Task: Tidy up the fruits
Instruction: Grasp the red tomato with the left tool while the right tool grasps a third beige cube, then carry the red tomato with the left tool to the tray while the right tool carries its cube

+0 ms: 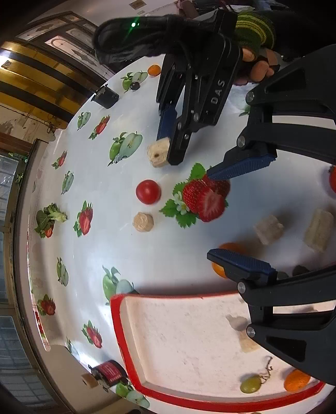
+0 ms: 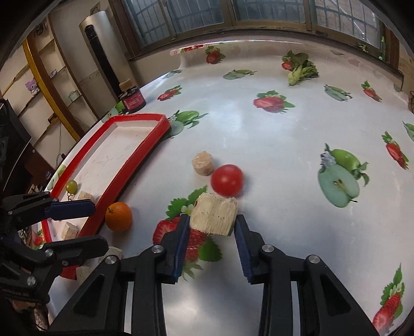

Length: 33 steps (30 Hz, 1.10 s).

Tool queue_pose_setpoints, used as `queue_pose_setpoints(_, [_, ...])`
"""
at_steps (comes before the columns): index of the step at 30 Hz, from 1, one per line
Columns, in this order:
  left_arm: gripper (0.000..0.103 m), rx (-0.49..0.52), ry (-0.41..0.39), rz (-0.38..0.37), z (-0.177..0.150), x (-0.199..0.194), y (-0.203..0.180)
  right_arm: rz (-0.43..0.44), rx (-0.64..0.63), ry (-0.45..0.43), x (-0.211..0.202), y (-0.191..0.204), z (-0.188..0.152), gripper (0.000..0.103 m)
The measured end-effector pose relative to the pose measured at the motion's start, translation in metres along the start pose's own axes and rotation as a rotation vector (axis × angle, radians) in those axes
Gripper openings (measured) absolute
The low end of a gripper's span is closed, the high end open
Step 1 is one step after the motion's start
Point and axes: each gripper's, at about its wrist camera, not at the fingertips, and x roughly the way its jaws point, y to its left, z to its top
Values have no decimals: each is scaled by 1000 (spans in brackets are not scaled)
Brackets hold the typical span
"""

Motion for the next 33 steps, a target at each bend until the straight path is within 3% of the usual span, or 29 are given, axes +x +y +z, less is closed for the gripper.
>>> queue_pose_setpoints(8, [53, -27, 14, 2, 38, 49, -31, -62, 86, -22, -30, -53, -12, 36])
queue_pose_setpoints(13, [53, -39, 33, 56, 54, 79, -44, -66, 116, -30, -39, -69, -19, 36])
queue_pose_setpoints(15, [51, -37, 33, 83, 56, 88, -47, -65, 121, -36, -42, -72, -21, 36])
queue_pose_setpoints(16, [45, -34, 29, 94, 57, 89, -47, -66, 122, -39, -44, -73, -21, 36])
queue_pose_setpoints(17, [33, -30, 23, 102, 57, 89, -48, -67, 124, -41, -46, -74, -22, 36])
queue_pose_setpoints(18, [30, -32, 28, 92, 57, 89, -47, -66, 126, -44, -47, -75, -23, 36])
queue_pose_setpoints(33, [30, -16, -31, 59, 33, 36, -43, -47, 77, -67, -63, -44, -21, 36])
